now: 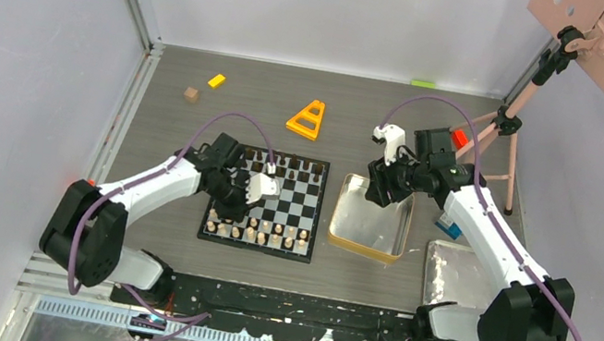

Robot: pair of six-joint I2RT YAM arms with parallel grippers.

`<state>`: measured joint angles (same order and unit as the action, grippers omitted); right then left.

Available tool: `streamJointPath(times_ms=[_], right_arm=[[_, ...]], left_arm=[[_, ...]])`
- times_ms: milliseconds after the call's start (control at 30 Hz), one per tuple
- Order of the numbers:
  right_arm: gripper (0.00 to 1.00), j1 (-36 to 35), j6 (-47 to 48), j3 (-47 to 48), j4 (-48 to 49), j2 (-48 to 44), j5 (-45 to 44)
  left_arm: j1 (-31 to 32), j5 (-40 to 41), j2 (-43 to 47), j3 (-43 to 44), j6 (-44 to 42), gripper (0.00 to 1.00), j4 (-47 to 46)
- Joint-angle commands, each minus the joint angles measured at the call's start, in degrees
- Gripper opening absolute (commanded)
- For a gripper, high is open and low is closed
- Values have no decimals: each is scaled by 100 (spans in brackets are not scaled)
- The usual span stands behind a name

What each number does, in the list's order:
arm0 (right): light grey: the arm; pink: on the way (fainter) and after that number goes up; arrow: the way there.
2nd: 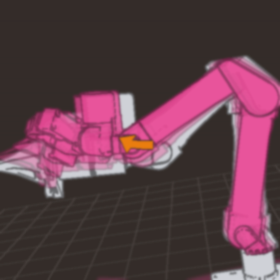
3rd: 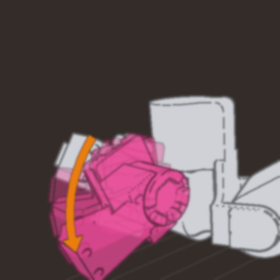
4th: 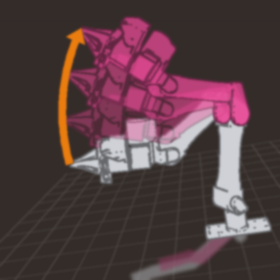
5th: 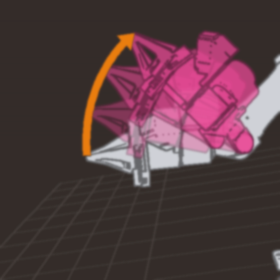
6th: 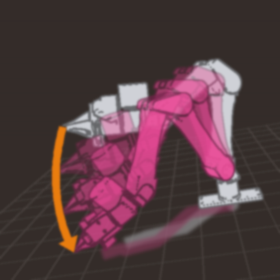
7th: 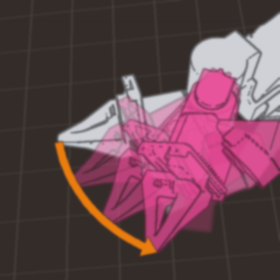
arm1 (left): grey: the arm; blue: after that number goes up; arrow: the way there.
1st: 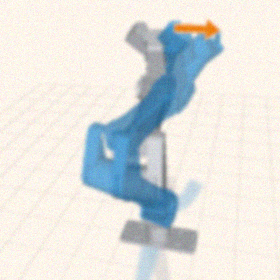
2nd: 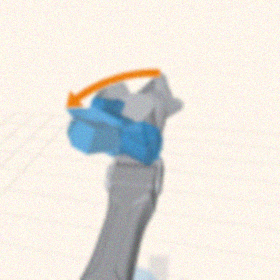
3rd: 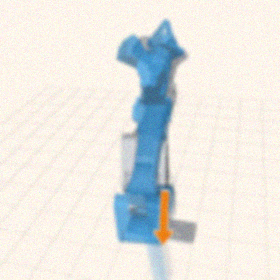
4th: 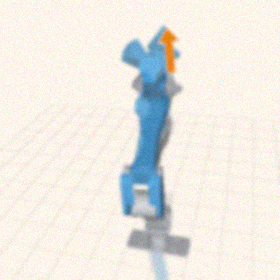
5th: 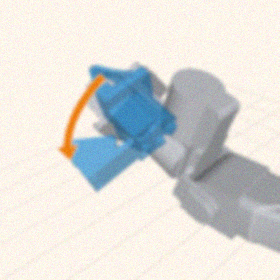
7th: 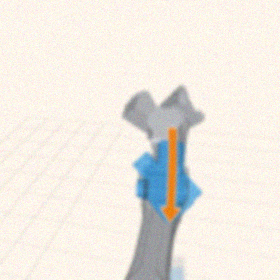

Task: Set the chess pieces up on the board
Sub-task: Place the chess piece on the chessboard.

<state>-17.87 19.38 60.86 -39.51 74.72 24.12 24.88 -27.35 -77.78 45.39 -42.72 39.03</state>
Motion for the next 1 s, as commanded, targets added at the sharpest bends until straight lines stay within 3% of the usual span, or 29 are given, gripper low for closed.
streamJointPath(times_ms=[0, 533, 967], right_arm=[[54, 29, 5, 110, -5, 50, 78], [54, 29, 24, 126, -22, 116, 83], [54, 29, 13, 198, -89, 163, 97]], left_arm=[[73, 60, -25, -47, -122, 10, -179], [104, 221, 40, -27, -52, 30, -38], [96, 254, 550, 287, 51, 34, 216]])
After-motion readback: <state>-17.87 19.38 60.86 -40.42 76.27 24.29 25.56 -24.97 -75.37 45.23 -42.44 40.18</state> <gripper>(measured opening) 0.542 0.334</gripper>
